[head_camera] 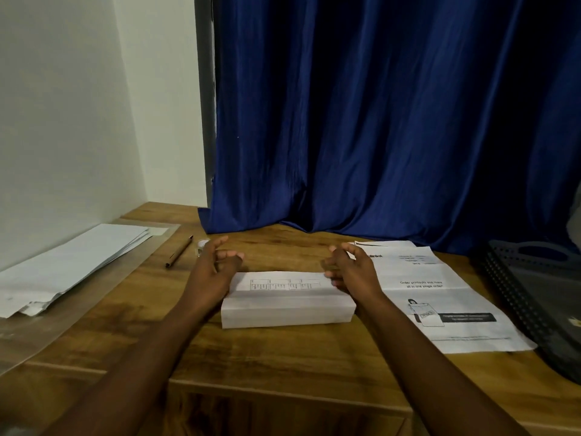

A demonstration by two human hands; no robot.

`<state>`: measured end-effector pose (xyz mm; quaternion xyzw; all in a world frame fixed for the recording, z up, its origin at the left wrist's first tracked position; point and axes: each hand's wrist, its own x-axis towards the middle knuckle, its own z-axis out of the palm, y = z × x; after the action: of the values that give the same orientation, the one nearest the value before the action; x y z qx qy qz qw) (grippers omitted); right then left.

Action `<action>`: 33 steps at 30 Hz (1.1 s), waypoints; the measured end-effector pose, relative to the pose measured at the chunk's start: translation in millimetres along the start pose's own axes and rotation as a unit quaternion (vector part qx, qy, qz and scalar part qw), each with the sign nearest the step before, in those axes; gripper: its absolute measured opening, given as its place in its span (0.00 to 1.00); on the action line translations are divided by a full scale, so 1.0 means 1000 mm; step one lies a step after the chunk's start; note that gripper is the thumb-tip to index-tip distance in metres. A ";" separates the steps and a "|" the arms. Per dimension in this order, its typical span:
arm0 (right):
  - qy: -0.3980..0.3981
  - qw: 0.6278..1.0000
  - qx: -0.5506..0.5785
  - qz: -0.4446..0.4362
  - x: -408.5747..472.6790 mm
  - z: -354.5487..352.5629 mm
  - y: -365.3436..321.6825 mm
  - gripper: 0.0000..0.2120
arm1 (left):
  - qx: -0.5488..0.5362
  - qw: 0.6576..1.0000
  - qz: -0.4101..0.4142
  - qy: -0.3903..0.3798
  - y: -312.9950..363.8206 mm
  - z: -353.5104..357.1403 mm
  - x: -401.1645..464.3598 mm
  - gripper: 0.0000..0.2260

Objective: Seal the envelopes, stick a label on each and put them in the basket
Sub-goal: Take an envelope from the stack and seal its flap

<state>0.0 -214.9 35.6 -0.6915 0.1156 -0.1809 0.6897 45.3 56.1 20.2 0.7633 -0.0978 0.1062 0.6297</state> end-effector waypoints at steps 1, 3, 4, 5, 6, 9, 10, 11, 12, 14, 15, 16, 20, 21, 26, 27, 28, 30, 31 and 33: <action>0.002 1.000 0.005 0.005 0.001 -0.001 0.003 0.22 | 0.004 1.000 -0.001 0.009 0.001 0.000 0.000 0.19; 0.002 1.000 0.014 0.009 0.002 -0.002 0.006 0.22 | 0.011 1.000 0.012 0.015 0.004 -0.003 -0.005 0.18; 0.001 1.000 0.011 0.010 0.003 -0.003 0.007 0.22 | 0.015 0.999 0.028 0.009 0.006 -0.004 -0.009 0.18; -0.001 1.000 0.003 0.009 0.003 -0.004 0.008 0.21 | 0.024 0.998 0.050 -0.005 0.008 -0.006 -0.013 0.19; -0.004 1.000 -0.004 0.008 0.003 -0.004 0.008 0.21 | 0.042 0.996 0.078 -0.024 0.011 -0.008 -0.018 0.20; -0.017 1.000 -0.022 0.002 0.003 -0.005 0.010 0.19 | 0.196 0.954 0.213 -0.077 0.026 -0.012 -0.033 0.23; -0.021 0.999 -0.043 -0.004 0.002 -0.004 0.010 0.18 | 0.256 0.925 0.264 -0.096 0.030 -0.011 -0.038 0.24; -0.026 0.997 -0.069 -0.011 0.002 -0.004 0.010 0.17 | 0.305 0.896 0.303 -0.115 0.033 -0.008 -0.042 0.25; -0.031 0.995 -0.089 -0.016 0.002 -0.003 0.009 0.17 | 0.339 0.872 0.328 -0.128 0.036 -0.004 -0.046 0.26; -0.038 0.995 -0.096 -0.016 0.003 -0.003 0.010 0.16 | 0.381 0.849 0.336 -0.143 0.037 0.003 -0.052 0.27; -0.037 0.996 -0.083 -0.010 0.004 -0.003 0.010 0.15 | 0.402 0.842 0.328 -0.149 0.037 0.007 -0.052 0.28; -0.033 0.997 -0.064 -0.002 0.005 -0.004 0.010 0.15 | 0.420 0.837 0.316 -0.154 0.036 0.008 -0.051 0.28; -0.015 0.999 0.026 0.011 0.011 -0.011 0.015 0.14 | 0.460 0.832 0.268 -0.158 0.031 0.013 -0.035 0.27; -0.010 0.999 0.036 0.009 0.012 -0.012 0.017 0.15 | 0.471 0.828 0.260 -0.158 0.029 0.015 -0.031 0.27; 0.013 0.998 -0.054 -0.019 0.012 -0.009 0.026 0.20 | 0.524 0.801 0.190 -0.218 0.009 0.028 -0.022 0.29; 0.019 0.994 -0.100 -0.040 0.011 -0.008 0.027 0.20 | 0.525 0.799 0.175 -0.235 0.003 0.030 -0.022 0.29; 0.015 0.987 -0.149 -0.064 0.008 -0.006 0.028 0.20 | 0.521 0.801 0.158 -0.250 -0.001 0.031 -0.023 0.30; -0.010 0.952 -0.282 -0.117 0.004 -0.003 0.030 0.25 | 0.513 0.805 0.124 -0.272 -0.006 0.033 -0.023 0.31; -0.023 0.922 -0.359 -0.143 0.001 -0.002 0.030 0.27 | 0.514 0.803 0.117 -0.277 -0.007 0.033 -0.023 0.32; -0.041 0.867 -0.454 -0.200 -0.007 0.003 0.028 0.27 | 0.526 0.793 0.118 -0.283 -0.008 0.034 -0.022 0.32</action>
<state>-2.2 -209.9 7.2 -0.9434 0.0164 -0.2141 0.2526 27.3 24.7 0.0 0.9553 -0.2898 -0.0065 0.0578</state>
